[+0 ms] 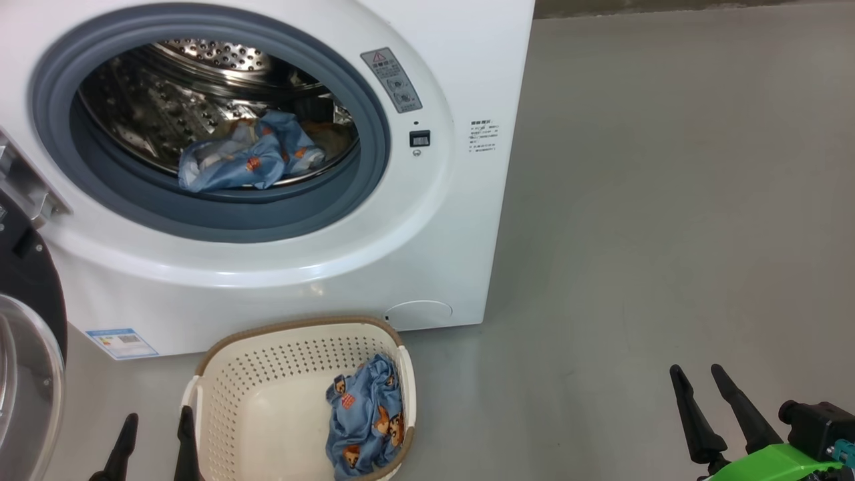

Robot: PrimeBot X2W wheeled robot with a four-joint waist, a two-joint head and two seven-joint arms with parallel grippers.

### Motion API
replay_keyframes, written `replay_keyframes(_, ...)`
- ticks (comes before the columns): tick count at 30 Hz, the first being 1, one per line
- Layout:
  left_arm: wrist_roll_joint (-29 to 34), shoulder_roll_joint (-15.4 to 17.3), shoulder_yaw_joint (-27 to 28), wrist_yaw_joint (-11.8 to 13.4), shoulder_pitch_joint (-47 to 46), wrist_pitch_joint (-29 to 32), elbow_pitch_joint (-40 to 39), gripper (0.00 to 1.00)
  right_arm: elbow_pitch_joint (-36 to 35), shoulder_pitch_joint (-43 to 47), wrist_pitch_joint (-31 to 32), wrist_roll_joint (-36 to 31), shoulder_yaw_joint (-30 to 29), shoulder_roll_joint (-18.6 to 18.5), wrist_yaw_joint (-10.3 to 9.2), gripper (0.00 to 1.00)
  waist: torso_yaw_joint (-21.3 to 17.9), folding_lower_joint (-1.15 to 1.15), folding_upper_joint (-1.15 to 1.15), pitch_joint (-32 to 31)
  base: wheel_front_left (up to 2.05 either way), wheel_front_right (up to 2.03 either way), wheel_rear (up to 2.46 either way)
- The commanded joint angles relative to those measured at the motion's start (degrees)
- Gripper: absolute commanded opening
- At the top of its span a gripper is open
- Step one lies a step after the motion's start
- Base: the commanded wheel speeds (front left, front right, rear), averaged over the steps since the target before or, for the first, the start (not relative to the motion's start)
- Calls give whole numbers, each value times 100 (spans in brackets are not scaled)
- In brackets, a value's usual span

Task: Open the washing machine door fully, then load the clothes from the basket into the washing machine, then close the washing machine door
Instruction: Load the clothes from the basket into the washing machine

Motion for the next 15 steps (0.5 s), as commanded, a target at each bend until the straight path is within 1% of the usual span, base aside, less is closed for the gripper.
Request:
replay_keyframes(1, -39, 77, 155, 39, -91, -36, -164, 100, -141, 26, -44, -41, 108, -104, 9, 100, -5, 0, 0, 22, 0, 0, 0)
replay_keyframes(9, -94, 77, 48, 71, -193, -36, -23, 100, -157, -91, -44, -50, 152, -27, 9, 100, -45, 0, 0, 192, 0, 0, 0)
replay_keyframes(15, -147, 77, -48, 66, -365, -36, 232, 100, -189, -273, -44, -60, 164, 52, 9, 100, -103, 0, 0, 426, 0, 0, 0)
